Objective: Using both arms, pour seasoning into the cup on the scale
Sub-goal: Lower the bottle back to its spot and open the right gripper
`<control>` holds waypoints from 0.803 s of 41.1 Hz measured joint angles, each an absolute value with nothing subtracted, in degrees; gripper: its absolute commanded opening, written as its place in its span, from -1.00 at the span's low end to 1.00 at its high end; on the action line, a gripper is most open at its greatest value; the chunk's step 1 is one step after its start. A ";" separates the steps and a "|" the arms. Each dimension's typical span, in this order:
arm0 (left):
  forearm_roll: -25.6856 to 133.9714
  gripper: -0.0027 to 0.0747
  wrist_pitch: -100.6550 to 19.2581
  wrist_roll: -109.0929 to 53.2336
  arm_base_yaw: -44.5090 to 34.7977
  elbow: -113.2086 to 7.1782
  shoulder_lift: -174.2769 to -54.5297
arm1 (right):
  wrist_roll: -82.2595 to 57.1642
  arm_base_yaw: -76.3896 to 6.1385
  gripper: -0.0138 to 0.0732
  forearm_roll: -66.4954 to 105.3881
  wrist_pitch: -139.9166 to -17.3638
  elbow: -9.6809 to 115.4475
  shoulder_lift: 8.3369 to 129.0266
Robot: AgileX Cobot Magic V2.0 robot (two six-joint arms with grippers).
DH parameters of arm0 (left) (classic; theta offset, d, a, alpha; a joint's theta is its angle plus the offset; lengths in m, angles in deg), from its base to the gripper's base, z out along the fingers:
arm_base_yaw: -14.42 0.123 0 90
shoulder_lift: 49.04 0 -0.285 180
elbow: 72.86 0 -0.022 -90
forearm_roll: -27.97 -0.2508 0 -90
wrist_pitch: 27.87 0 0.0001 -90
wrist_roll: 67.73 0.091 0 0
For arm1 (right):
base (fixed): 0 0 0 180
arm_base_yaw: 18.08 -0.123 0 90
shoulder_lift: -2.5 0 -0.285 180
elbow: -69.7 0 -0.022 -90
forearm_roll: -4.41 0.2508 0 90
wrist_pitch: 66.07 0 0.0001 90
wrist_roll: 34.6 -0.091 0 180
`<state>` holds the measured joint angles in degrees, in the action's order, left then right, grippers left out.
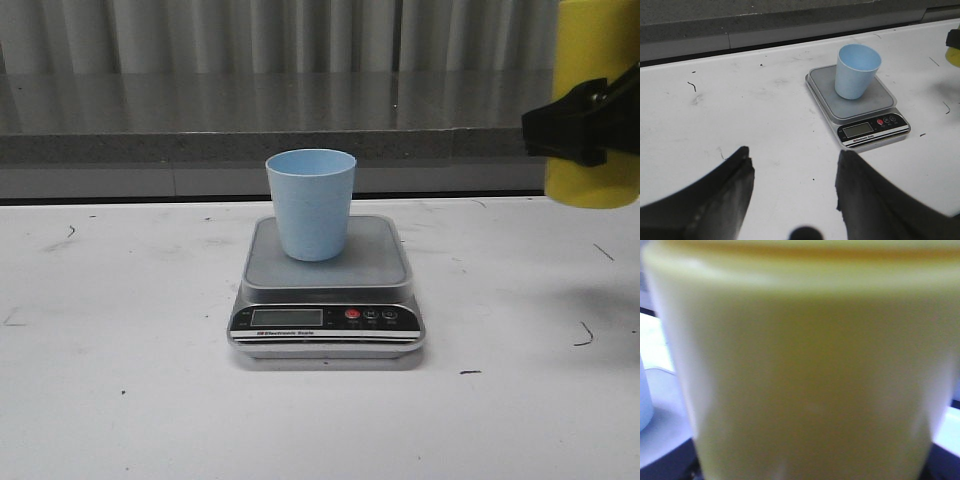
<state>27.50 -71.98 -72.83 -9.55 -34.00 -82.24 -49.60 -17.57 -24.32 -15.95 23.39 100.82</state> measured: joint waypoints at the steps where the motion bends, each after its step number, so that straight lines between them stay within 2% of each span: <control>1: 27.50 0.01 -71.98 -72.83 -9.55 -34.00 -82.24 | -48.88 -17.57 0.10 -24.02 -14.32 23.39 101.81; 13: 27.50 0.01 -71.98 -72.83 -9.55 -34.00 -82.24 | -43.10 -17.57 0.10 -15.42 -4.09 23.91 113.02; 33: 27.50 0.01 -71.98 -72.83 -9.55 -34.00 -82.24 | -41.24 -17.57 0.15 -13.40 -3.63 33.87 126.11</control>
<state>27.50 -71.98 -72.83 -9.55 -34.00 -82.24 -41.24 -17.57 -13.40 -3.63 33.87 126.11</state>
